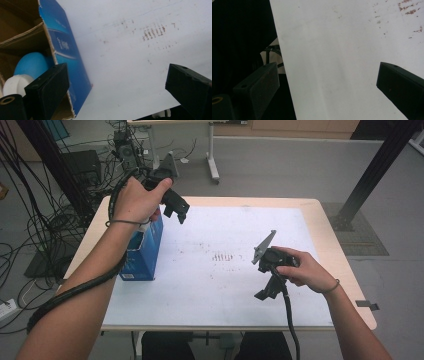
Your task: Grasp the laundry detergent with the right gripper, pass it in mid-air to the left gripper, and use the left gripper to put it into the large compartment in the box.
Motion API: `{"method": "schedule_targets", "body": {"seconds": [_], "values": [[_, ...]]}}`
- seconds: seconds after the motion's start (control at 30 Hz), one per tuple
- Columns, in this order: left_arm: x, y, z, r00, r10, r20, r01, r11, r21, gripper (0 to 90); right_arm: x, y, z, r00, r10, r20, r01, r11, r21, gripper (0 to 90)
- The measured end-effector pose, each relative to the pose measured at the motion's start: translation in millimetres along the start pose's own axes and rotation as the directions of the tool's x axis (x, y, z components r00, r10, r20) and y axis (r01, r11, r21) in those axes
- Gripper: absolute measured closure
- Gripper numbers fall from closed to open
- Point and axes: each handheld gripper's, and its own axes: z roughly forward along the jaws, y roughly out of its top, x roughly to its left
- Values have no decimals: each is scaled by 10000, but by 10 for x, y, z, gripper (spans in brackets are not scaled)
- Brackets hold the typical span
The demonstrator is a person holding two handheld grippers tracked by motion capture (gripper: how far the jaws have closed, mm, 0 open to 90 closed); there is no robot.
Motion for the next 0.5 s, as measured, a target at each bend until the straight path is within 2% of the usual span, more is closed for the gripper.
{"method": "schedule_targets", "body": {"seconds": [0.27,0.37,0.5], "values": [[-149,105,80,9997,157,200,-158,9998,82,59,18,-14,-14,10000,28,17,-28,10000,-21,43],[-197,131,147,9997,-30,223,26,9999,157,62,19,-15,-28,10000,11,69,-11,10000,-9,43],[-226,148,265,9997,-66,249,57,9994,349,64,19,-18,-40,10000,9,91,-9,10000,-23,42]]}}
